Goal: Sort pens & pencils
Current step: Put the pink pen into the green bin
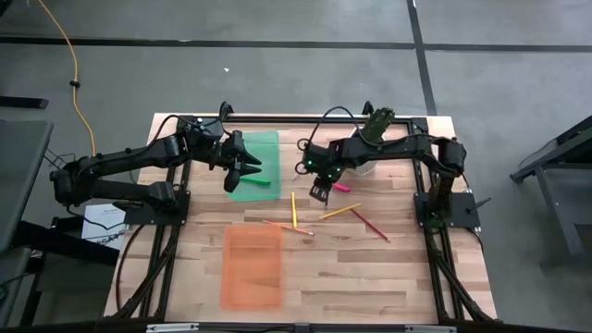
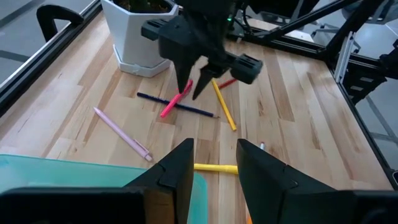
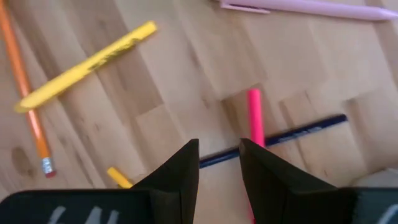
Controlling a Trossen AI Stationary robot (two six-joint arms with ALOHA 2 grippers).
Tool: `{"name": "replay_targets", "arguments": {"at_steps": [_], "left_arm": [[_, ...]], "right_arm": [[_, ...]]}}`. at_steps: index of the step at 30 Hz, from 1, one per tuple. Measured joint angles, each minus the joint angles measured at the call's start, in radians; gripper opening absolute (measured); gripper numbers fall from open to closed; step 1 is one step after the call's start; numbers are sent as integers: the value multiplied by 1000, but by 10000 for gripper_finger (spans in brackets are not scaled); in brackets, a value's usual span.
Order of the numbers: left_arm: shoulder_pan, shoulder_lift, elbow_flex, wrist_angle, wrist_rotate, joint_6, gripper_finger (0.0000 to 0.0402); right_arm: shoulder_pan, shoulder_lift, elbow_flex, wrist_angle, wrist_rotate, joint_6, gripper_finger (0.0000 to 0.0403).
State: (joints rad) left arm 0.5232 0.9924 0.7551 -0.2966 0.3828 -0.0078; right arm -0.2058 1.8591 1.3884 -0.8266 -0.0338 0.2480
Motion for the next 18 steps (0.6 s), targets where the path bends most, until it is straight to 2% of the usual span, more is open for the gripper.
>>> {"name": "replay_targets", "arguments": {"at_steps": [18], "left_arm": [[0,0,0,-41,0,-2,111]], "right_arm": [[-30,0,1,8,42,-58,108]]}}
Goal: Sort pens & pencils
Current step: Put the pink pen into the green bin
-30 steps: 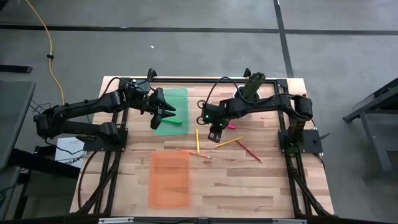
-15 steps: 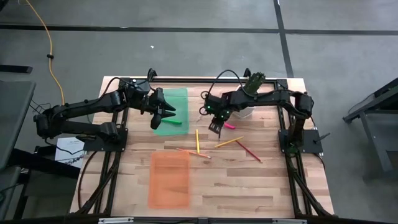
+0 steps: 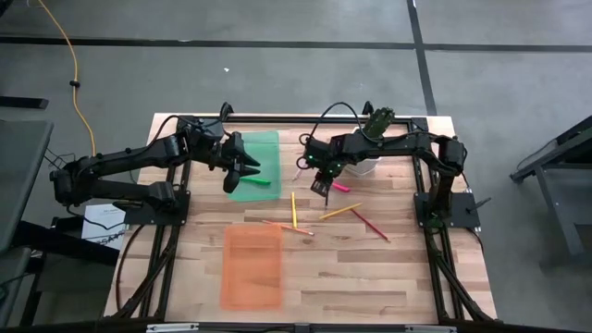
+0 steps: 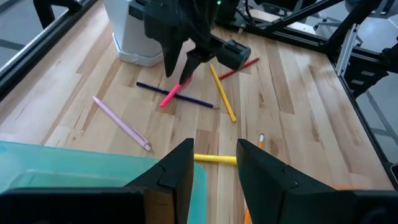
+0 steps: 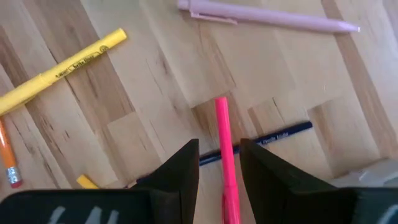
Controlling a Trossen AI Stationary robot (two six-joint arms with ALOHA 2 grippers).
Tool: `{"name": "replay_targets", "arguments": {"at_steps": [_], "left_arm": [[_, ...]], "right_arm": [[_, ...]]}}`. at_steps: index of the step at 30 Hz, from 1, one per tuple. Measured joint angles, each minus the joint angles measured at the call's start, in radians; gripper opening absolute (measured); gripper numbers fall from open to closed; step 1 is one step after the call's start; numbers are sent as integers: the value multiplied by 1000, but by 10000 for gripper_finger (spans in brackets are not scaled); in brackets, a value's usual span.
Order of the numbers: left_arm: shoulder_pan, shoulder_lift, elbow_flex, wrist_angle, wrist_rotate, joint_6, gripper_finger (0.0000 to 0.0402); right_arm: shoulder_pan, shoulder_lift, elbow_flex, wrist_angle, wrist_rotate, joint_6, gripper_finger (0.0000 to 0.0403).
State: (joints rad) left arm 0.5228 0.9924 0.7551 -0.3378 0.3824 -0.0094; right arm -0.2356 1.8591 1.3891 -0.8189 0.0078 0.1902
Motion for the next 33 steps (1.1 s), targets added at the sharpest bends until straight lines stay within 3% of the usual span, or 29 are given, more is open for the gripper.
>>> {"name": "replay_targets", "arguments": {"at_steps": [19,33], "left_arm": [[0,0,0,-17,-3,-22,111],[0,0,0,-25,-4,-22,111]], "right_arm": [[-22,1,0,58,-46,-68,108],[-25,71,2,72,-88,-75,108]]}}
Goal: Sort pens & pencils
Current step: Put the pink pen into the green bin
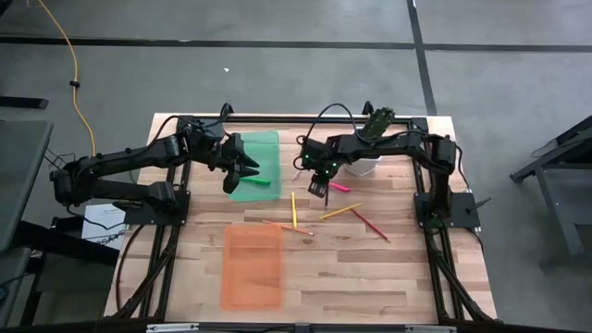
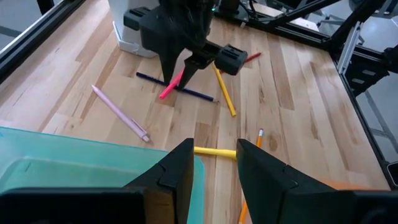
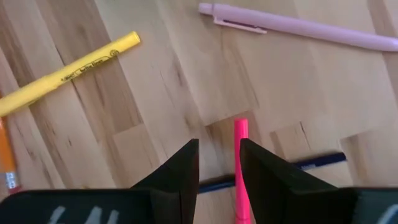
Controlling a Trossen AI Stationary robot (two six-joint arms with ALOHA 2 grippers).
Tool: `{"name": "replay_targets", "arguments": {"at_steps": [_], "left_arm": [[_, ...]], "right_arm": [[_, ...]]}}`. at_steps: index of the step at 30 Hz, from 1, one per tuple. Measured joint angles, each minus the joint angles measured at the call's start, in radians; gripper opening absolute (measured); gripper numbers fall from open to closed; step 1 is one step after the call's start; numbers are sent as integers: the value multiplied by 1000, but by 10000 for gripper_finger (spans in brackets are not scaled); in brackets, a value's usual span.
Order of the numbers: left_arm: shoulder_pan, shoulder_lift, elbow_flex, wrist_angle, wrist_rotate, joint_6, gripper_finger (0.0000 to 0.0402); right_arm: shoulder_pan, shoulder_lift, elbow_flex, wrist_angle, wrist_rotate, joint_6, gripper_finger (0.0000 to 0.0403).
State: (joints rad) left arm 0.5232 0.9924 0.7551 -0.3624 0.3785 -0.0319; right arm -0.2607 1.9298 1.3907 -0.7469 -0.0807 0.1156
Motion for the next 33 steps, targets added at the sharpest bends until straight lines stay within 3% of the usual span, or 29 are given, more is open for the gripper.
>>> {"name": "replay_targets", "arguments": {"at_steps": [33], "left_arm": [[0,0,0,-6,-7,-3,111]], "right_arm": [[-27,22,0,-34,17,-53,108]]}}
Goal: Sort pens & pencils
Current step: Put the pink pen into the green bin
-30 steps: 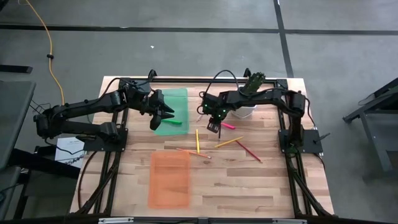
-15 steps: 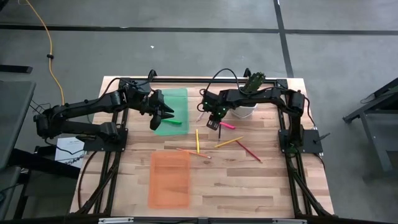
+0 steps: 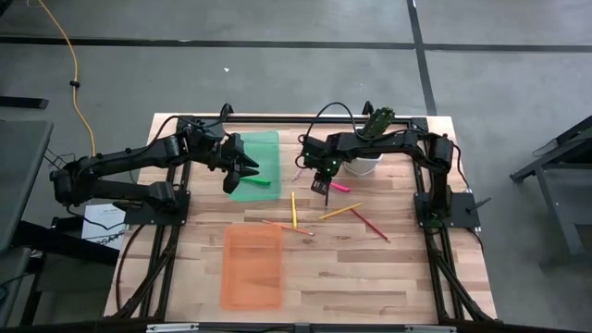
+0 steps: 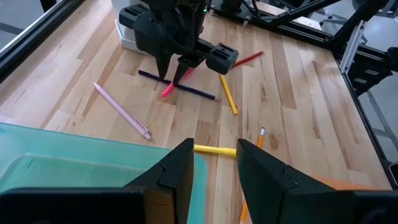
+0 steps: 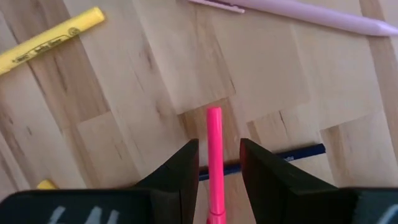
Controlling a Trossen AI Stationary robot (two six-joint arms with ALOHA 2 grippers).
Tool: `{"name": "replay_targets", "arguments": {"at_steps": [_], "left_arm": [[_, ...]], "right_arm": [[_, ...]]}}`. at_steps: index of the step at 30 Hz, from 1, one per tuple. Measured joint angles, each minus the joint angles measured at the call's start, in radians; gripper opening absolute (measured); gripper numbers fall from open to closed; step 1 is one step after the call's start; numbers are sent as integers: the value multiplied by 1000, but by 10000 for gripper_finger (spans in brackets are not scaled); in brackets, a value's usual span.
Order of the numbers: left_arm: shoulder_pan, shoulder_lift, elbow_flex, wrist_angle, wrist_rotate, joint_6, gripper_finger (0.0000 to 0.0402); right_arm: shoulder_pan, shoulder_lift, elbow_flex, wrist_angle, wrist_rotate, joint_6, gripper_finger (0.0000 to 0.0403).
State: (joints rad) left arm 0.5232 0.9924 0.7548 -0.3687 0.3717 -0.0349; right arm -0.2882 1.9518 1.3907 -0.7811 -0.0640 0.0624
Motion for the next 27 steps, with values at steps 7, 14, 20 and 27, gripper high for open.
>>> {"name": "replay_targets", "arguments": {"at_steps": [7,14,20,27], "left_arm": [[0,0,0,0,0,0,111],[0,0,0,0,1,-16,111],[0,0,0,0,21,-48,111],[0,0,0,0,22,-114,111]], "right_arm": [[0,0,0,0,-20,-11,108],[0,0,0,-2,-26,10,108],[3,0,0,-6,-26,11,108],[3,0,0,-8,-26,7,108]]}}
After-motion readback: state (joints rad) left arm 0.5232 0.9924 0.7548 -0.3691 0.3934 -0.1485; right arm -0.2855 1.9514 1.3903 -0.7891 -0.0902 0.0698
